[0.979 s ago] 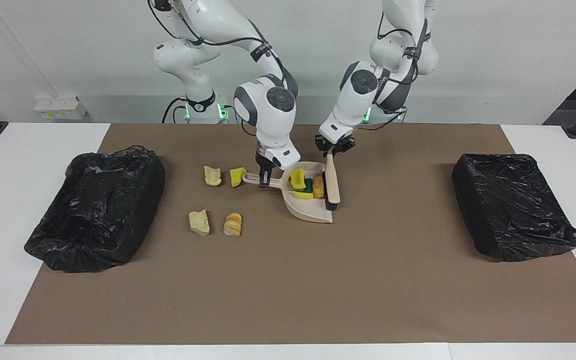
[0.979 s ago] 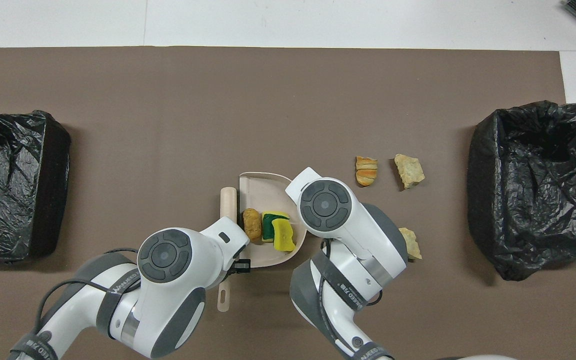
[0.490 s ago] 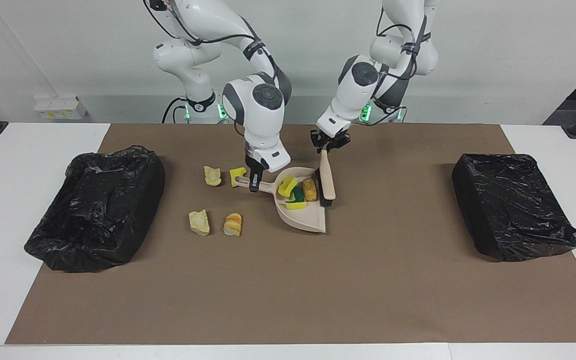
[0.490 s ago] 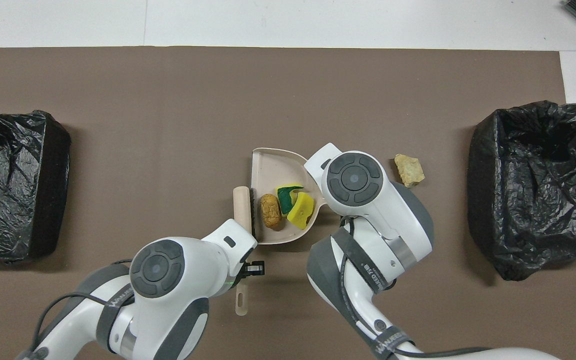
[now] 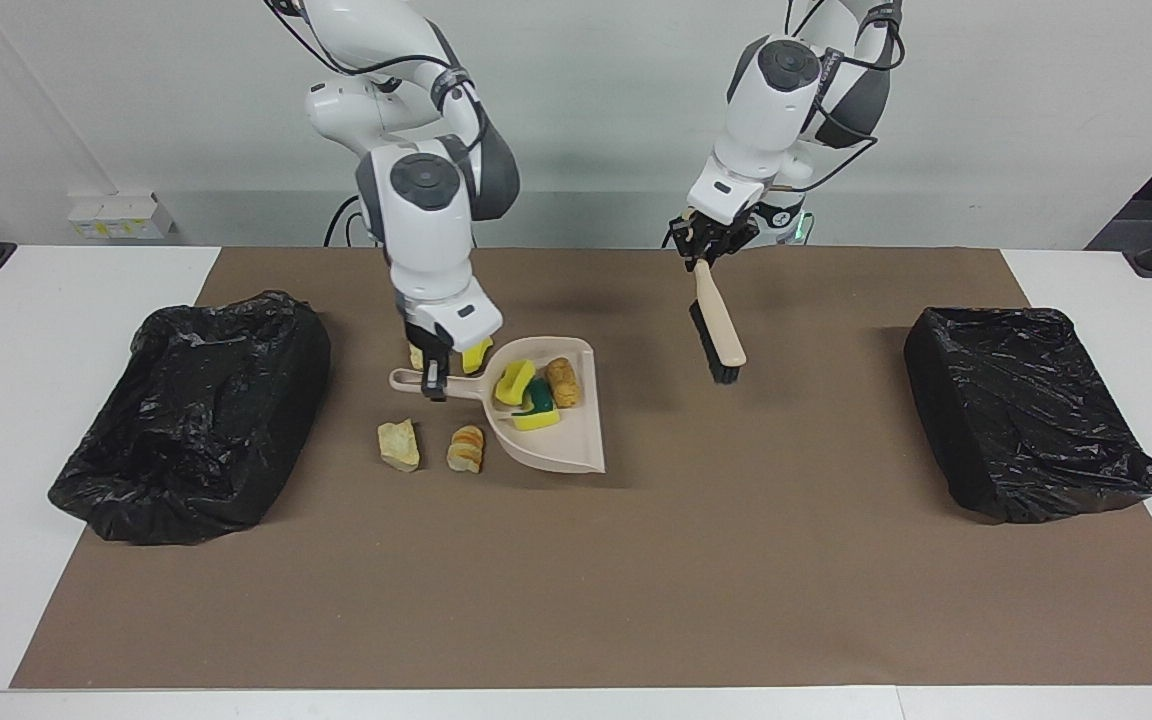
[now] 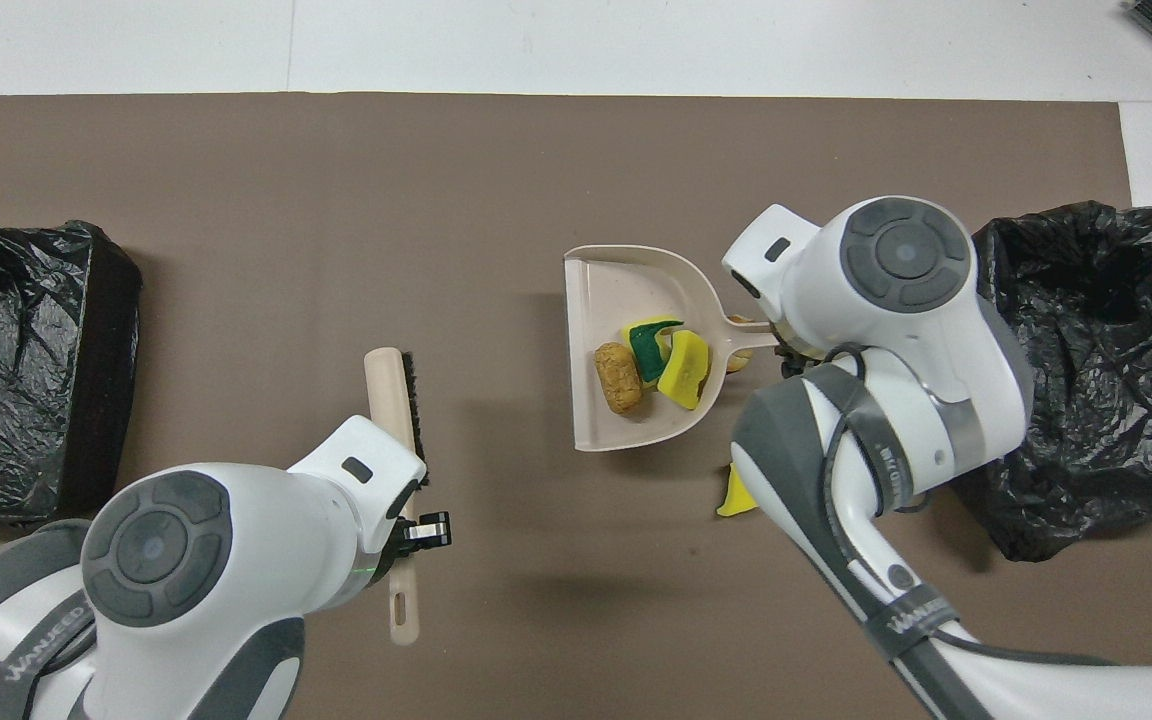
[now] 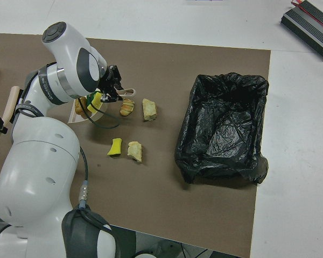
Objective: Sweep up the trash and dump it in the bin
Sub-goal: 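Carry the dustpan to the bin with the right gripper and tip it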
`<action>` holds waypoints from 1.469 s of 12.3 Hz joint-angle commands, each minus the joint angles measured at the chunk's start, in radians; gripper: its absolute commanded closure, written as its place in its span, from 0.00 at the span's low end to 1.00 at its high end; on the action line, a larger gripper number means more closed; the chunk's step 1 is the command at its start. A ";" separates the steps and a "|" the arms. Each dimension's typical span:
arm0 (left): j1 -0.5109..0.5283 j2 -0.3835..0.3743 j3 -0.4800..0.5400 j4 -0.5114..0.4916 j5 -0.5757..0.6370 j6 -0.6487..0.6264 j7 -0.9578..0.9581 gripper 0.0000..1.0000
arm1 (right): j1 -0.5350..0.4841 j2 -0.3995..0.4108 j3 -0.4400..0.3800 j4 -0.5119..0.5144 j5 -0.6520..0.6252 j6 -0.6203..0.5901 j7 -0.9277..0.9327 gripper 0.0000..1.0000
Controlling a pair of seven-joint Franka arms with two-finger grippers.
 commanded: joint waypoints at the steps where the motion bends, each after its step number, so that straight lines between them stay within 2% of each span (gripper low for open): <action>1: -0.090 0.019 -0.008 -0.029 0.020 0.008 -0.064 1.00 | -0.105 -0.008 0.009 0.037 0.033 -0.051 -0.150 1.00; 2: -0.161 0.082 -0.008 -0.041 0.020 0.039 -0.110 1.00 | -0.151 -0.014 0.009 0.047 0.033 -0.069 -0.206 1.00; 3: -0.217 0.128 -0.008 -0.073 0.020 0.153 -0.139 1.00 | -0.193 -0.019 0.008 0.067 0.030 -0.084 -0.249 1.00; 4: -0.241 0.145 -0.008 -0.094 0.020 0.242 -0.144 1.00 | -0.234 -0.019 0.008 0.086 0.021 -0.104 -0.297 1.00; 6: -0.296 0.205 -0.008 -0.096 0.023 0.303 -0.195 1.00 | -0.319 -0.034 0.000 0.100 0.004 -0.117 -0.391 1.00; 10: -0.362 0.219 -0.008 -0.131 0.023 0.358 -0.256 1.00 | -0.515 -0.039 -0.008 0.121 -0.071 -0.108 -0.559 1.00; 12: -0.365 0.213 -0.008 -0.150 0.023 0.367 -0.275 1.00 | -0.550 -0.060 -0.006 0.155 -0.241 -0.098 -0.590 1.00; 14: -0.368 0.216 -0.010 -0.177 0.023 0.421 -0.276 0.98 | -0.618 -0.088 -0.006 0.155 -0.280 -0.100 -0.624 1.00; 16: -0.368 0.242 -0.008 -0.181 0.023 0.441 -0.296 0.79 | -0.694 -0.102 -0.008 0.147 -0.324 -0.088 -0.630 1.00; 17: -0.359 0.248 -0.008 -0.175 0.023 0.436 -0.295 0.58 | -0.712 -0.109 -0.008 0.134 -0.391 -0.063 -0.629 1.00; 18: -0.353 0.250 -0.005 -0.170 0.023 0.424 -0.293 0.30 | -0.716 -0.129 -0.008 0.097 -0.475 -0.022 -0.603 1.00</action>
